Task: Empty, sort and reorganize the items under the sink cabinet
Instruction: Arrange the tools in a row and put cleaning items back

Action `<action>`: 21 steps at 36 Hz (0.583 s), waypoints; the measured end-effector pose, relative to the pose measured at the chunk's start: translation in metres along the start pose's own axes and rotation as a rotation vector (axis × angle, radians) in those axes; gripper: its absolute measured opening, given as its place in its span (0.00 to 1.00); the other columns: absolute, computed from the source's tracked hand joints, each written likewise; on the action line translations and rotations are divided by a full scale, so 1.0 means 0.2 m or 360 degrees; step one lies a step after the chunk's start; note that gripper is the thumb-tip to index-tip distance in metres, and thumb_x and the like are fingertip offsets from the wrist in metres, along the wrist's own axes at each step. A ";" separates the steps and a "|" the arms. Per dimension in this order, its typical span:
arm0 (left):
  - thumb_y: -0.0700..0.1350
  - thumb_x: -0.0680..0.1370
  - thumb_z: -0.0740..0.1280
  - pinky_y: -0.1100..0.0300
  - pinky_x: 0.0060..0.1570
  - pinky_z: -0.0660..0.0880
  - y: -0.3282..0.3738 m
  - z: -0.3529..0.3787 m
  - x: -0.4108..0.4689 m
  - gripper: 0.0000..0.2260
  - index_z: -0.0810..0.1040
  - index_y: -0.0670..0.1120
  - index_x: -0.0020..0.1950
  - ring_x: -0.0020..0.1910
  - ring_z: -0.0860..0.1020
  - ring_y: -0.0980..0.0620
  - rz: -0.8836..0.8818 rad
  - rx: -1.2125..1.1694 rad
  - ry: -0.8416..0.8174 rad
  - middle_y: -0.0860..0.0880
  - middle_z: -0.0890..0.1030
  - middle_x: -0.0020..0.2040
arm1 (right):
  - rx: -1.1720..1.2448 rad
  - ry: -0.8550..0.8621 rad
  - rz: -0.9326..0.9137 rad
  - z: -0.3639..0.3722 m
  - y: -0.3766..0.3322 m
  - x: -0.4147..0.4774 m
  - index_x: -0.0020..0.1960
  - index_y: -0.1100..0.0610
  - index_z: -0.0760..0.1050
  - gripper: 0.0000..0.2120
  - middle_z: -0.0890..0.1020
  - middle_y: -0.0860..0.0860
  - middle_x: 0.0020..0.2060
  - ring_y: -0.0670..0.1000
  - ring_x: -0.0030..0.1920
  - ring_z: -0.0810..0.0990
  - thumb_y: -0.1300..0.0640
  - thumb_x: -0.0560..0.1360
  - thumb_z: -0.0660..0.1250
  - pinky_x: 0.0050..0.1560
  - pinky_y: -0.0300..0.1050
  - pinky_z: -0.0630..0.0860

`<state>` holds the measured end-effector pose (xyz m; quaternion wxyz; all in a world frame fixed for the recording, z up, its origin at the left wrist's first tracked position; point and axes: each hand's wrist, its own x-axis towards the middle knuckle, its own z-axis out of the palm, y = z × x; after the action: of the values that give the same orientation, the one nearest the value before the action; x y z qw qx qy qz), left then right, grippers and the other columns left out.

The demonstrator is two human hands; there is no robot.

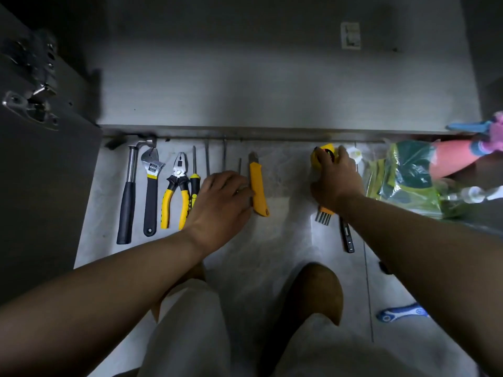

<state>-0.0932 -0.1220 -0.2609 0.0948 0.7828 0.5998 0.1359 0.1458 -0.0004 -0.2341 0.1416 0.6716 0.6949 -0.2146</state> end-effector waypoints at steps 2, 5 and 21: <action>0.48 0.75 0.71 0.48 0.61 0.70 0.04 -0.02 0.05 0.10 0.84 0.49 0.55 0.64 0.76 0.43 0.0000 -0.0088 -0.0050 0.49 0.81 0.60 | -0.0063 -0.0082 -0.0004 -0.02 -0.01 0.04 0.80 0.48 0.52 0.42 0.55 0.59 0.77 0.64 0.73 0.61 0.55 0.73 0.70 0.68 0.60 0.70; 0.49 0.76 0.70 0.48 0.62 0.68 0.09 -0.05 0.15 0.14 0.82 0.49 0.61 0.66 0.73 0.43 -0.0033 -0.0176 -0.0258 0.48 0.78 0.64 | -0.0041 -0.0084 -0.0020 0.00 -0.04 0.03 0.80 0.50 0.52 0.42 0.57 0.59 0.76 0.65 0.71 0.63 0.56 0.72 0.70 0.64 0.59 0.71; 0.47 0.81 0.63 0.48 0.77 0.58 0.15 -0.08 0.69 0.36 0.46 0.55 0.83 0.82 0.48 0.43 0.0354 0.0441 -0.1445 0.45 0.41 0.83 | 0.0195 0.0039 0.0137 0.23 0.05 -0.41 0.71 0.57 0.65 0.23 0.64 0.59 0.71 0.60 0.68 0.67 0.55 0.77 0.63 0.64 0.56 0.72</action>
<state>-0.0372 0.0036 -0.2227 0.2267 0.8277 0.4230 -0.2909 0.1566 -0.0945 -0.2347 0.1009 0.7108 0.6526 -0.2422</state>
